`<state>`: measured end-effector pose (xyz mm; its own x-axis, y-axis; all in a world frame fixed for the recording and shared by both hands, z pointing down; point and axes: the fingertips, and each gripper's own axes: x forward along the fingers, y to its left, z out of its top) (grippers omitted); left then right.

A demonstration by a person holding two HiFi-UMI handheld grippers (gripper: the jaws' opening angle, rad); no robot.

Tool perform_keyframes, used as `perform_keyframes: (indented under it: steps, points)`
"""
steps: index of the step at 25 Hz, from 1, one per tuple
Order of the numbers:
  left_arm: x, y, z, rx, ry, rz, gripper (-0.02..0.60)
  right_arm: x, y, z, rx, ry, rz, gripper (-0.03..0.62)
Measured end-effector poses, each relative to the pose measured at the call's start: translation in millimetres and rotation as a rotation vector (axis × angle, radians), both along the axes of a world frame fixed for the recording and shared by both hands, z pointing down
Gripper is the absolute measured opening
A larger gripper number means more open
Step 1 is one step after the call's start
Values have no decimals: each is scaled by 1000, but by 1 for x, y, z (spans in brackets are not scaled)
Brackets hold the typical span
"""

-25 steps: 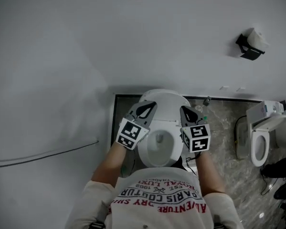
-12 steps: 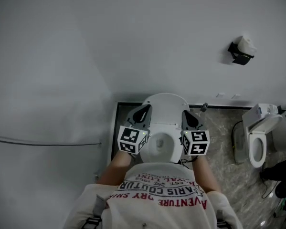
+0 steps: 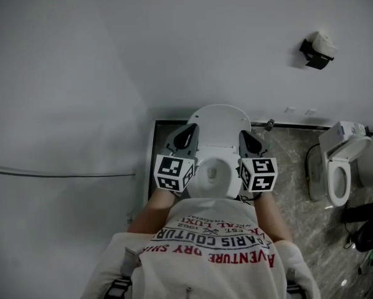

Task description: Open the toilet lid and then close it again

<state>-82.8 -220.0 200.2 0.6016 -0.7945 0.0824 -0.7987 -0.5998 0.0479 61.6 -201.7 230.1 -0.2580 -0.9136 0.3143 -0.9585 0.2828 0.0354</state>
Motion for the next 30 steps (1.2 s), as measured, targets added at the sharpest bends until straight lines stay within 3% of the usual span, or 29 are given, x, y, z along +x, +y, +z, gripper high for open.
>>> perform_keyframes:
  steps: [8, 24, 30]
  points:
    - [2, 15, 9, -1, -28, -3, 5, -2, 12, 8, -11, 8, -18, 15]
    - [12, -8, 54, -83, -65, -13, 6, 3, -8, 52, -110, 12, -70, 15]
    - [23, -38, 93, -83, -218, 12, 6, 3, -39, 82, -180, 81, -165, 17]
